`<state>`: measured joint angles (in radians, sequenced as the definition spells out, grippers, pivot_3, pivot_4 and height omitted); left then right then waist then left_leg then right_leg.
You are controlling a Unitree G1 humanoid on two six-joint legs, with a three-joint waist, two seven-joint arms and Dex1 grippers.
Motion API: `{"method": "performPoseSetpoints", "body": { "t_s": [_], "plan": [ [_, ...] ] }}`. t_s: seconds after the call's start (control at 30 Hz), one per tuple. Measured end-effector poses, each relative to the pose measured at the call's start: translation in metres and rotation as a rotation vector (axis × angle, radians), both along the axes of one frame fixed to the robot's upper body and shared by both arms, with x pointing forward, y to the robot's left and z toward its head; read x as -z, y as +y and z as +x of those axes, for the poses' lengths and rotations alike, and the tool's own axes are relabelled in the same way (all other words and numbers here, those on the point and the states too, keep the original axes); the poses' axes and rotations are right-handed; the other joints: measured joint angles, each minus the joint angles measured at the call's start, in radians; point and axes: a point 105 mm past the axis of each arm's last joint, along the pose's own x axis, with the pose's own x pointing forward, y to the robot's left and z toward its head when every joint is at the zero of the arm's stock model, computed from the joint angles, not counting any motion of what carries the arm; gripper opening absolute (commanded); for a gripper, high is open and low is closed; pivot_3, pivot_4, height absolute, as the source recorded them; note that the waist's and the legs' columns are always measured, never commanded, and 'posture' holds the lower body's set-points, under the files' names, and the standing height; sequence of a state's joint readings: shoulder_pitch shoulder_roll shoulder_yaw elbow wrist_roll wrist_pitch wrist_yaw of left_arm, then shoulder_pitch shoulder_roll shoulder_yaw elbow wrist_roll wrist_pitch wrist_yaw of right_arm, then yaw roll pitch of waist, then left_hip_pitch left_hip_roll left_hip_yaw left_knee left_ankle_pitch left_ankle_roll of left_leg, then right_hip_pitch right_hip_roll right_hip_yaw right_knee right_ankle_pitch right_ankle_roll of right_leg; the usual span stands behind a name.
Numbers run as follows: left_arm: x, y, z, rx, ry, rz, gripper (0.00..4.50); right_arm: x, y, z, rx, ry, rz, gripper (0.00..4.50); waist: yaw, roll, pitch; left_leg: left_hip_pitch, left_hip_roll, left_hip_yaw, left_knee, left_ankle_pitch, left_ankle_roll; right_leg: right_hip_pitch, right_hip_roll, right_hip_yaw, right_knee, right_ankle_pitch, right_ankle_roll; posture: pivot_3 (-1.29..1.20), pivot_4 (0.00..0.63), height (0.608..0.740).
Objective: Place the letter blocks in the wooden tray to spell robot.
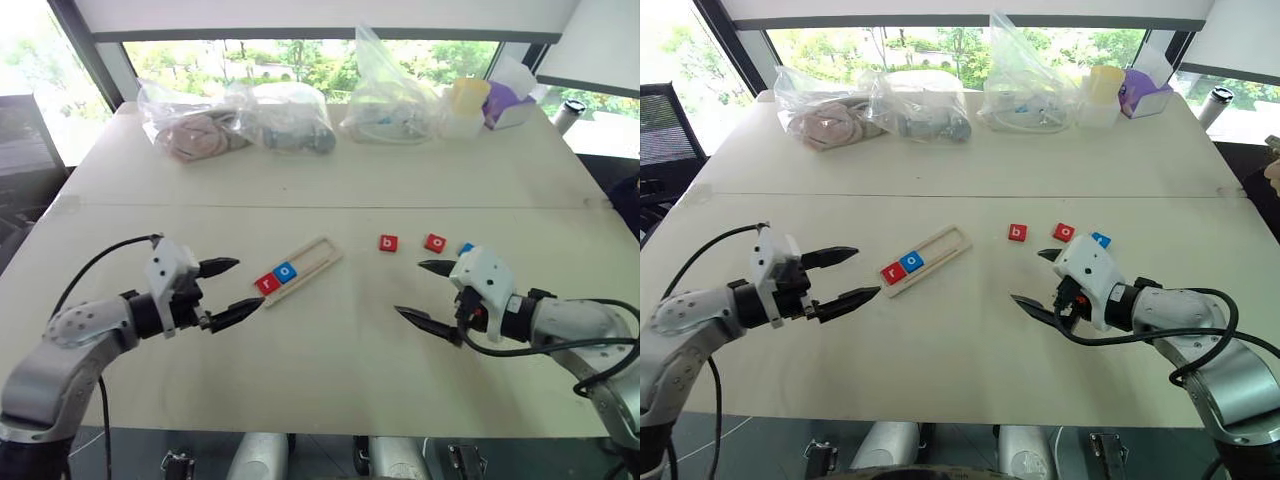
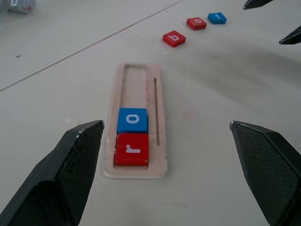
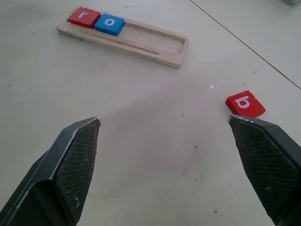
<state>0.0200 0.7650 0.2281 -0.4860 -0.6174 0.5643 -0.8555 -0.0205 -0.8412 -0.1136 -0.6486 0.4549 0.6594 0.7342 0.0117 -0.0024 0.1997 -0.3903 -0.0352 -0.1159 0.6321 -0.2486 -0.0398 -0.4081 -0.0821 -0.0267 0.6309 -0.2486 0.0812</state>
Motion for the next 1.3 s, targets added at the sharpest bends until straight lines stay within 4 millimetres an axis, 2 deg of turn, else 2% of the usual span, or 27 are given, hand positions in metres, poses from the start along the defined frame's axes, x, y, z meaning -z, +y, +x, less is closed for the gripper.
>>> {"method": "performPoseSetpoints", "body": {
  "t_s": [0.3,0.9,1.17,1.3],
  "plan": [
    [-0.009,0.012,0.002,-0.076,-0.014,-0.002,4.50,0.005,0.006,0.006,-0.033,0.009,0.015,4.48,0.000,0.000,0.000,0.000,0.000,0.000,0.000,0.000,0.000,0.000,0.000,0.000,0.000,0.000,0.000,0.00,0.150,0.740],
    [-0.016,0.009,0.007,-0.097,-0.044,0.003,4.50,0.003,0.005,0.016,-0.025,-0.018,0.016,4.48,0.000,0.000,0.000,0.000,0.000,0.000,0.000,0.000,0.000,0.000,0.000,0.000,0.000,0.000,0.000,0.00,0.150,0.740],
    [-0.007,0.002,0.007,-0.067,-0.015,0.019,4.50,0.002,0.004,0.017,-0.014,-0.022,0.016,4.48,0.000,0.000,0.000,0.000,0.000,0.000,0.000,0.000,0.000,0.000,0.000,0.000,0.000,0.000,0.000,0.00,0.150,0.740],
    [0.000,0.004,0.017,-0.043,-0.001,0.057,4.50,-0.002,0.005,0.020,-0.011,-0.041,0.016,4.48,0.001,0.000,0.000,0.000,0.000,0.000,0.000,0.000,0.000,0.000,0.000,0.000,0.000,0.000,0.000,0.00,0.150,0.740]
  ]
}}
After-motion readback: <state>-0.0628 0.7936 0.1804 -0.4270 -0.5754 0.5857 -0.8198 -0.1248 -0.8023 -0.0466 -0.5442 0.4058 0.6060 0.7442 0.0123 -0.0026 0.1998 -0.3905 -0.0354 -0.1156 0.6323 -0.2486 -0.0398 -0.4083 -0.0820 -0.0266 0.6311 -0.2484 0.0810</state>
